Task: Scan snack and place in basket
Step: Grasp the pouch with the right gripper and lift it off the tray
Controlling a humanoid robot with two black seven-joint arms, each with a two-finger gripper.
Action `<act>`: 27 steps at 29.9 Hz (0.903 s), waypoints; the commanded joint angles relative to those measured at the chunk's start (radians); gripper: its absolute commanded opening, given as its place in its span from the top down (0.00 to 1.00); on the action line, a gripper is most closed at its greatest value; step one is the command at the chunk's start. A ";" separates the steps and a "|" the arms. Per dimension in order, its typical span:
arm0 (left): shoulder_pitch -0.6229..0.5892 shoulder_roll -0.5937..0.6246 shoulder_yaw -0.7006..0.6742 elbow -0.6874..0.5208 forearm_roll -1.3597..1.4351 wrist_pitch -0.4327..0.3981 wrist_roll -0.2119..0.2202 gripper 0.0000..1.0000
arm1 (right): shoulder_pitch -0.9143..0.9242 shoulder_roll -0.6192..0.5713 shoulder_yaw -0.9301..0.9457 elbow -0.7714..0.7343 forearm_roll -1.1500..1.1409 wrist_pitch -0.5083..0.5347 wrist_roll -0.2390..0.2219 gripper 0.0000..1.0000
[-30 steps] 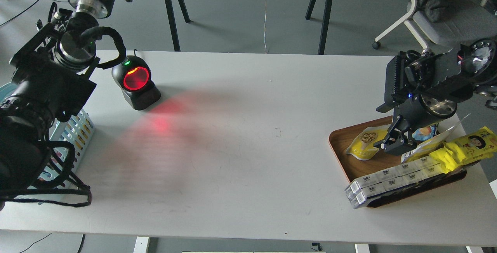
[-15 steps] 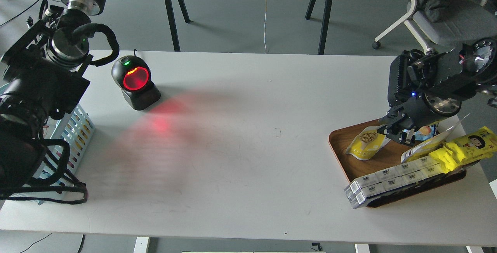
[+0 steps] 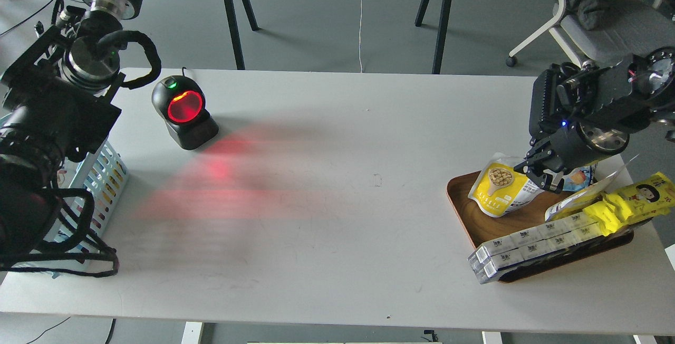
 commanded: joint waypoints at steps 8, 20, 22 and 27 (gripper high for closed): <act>0.003 0.000 0.000 0.000 0.000 0.000 0.000 0.00 | 0.099 -0.026 0.011 0.012 0.011 -0.002 0.000 1.00; 0.000 0.003 0.002 0.000 0.002 0.000 0.001 0.00 | 0.160 0.063 0.070 0.013 0.119 0.000 0.000 1.00; 0.001 0.003 0.002 -0.002 0.002 0.000 0.001 0.00 | 0.163 0.106 0.080 0.013 0.168 0.000 0.000 1.00; 0.003 0.000 0.002 -0.002 0.002 0.000 0.000 0.00 | 0.157 0.247 0.118 0.001 0.332 0.000 0.000 1.00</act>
